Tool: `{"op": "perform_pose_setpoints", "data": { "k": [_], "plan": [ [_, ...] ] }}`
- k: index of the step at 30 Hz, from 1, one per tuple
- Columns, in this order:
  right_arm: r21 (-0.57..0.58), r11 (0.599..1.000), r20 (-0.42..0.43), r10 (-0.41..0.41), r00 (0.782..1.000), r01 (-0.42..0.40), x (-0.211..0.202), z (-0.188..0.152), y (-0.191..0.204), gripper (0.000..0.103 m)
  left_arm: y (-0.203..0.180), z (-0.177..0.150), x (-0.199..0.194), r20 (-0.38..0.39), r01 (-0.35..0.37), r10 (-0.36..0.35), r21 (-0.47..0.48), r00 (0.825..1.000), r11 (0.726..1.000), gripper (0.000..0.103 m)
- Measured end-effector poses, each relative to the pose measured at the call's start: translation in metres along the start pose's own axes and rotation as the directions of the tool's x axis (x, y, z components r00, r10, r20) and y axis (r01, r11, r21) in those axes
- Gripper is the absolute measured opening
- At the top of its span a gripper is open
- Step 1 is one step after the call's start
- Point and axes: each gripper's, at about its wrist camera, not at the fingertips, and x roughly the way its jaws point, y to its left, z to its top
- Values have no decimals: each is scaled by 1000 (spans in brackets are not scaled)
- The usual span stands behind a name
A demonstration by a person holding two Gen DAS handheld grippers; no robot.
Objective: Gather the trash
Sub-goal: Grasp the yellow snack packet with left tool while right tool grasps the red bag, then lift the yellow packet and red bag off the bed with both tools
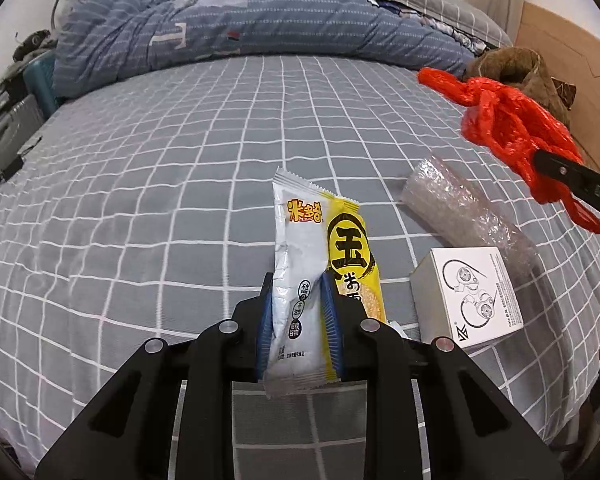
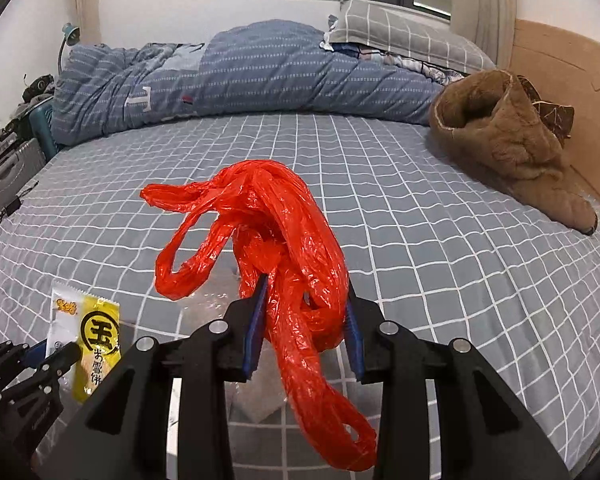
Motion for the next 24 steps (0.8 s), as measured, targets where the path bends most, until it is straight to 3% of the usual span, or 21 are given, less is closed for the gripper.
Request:
{"op": "perform_pose_setpoints", "data": {
  "k": [11,18,22,24],
  "plan": [
    [-9,1000,27,4,1000,-3,-33,-12,14,33,19,0,-31,47,13,-12,-25,999,1000,19],
    [-7,1000,39,10,999,-10,-54,-18,19,32,26,-4,-44,53,34,-33,-27,998,999,11],
    [-3,1000,27,14,1000,-14,-60,-27,22,32,32,-9,-44,48,37,-35,-35,998,999,12],
    [3,1000,18,19,1000,-19,-60,-30,23,32,34,-13,-36,30,20,-18,-52,999,998,19]
  ]
}}
